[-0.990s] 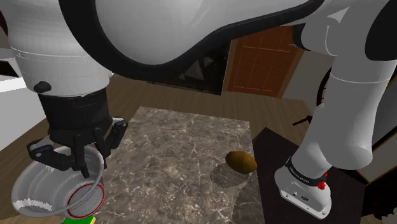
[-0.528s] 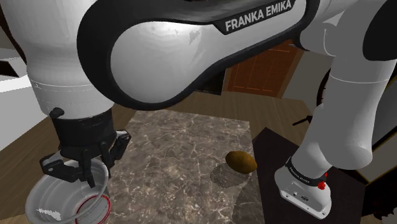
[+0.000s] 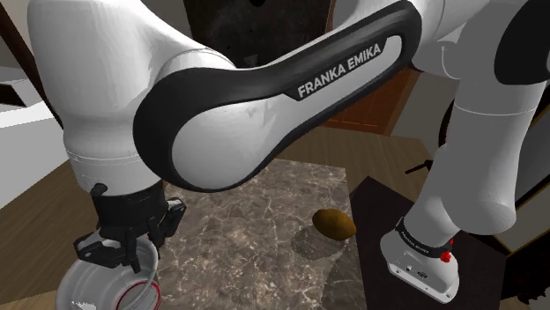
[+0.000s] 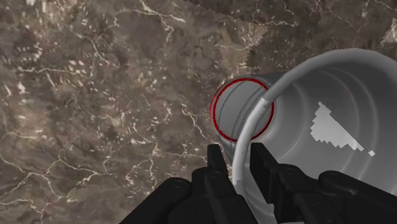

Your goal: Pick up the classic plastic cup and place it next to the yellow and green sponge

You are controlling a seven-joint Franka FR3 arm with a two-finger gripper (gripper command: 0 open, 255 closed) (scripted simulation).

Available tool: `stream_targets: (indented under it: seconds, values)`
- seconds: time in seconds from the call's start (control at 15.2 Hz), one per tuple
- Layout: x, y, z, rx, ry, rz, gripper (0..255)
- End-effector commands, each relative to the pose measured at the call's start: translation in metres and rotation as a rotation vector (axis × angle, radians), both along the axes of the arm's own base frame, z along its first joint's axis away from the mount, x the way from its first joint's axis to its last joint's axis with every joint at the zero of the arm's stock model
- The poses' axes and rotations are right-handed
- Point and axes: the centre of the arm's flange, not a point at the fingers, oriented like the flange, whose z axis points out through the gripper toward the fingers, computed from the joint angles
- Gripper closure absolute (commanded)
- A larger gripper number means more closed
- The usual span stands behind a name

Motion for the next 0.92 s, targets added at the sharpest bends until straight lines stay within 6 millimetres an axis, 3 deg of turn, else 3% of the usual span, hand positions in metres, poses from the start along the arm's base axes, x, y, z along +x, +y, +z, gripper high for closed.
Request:
stream_targets:
  seconds: [0.0,0.86]
  values:
    - [0.0,0.0,-0.01,0.001,0.0,0.0,255]
    - [0.0,0.0,-0.078,0.001,0.0,0.0,255]
